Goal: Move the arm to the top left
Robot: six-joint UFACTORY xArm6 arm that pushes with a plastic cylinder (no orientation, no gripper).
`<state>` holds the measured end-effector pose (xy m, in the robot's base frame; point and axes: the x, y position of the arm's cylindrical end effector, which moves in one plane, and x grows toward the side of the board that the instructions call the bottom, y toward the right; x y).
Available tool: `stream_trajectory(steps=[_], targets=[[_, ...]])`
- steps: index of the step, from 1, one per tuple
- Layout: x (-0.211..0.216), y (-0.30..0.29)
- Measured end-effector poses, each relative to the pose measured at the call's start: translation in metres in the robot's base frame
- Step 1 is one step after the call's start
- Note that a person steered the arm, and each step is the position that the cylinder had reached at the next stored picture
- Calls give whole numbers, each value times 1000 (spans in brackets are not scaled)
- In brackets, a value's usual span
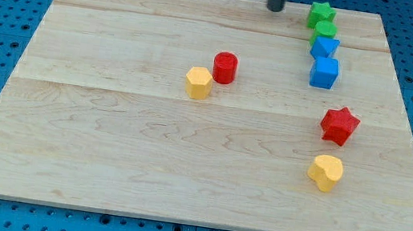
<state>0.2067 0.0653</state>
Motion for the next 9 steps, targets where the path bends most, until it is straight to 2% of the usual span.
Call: stream_trajectory(steps=[2,5,8,9], targets=[[2,-97],[2,-192],[2,-269],[4,-277]])
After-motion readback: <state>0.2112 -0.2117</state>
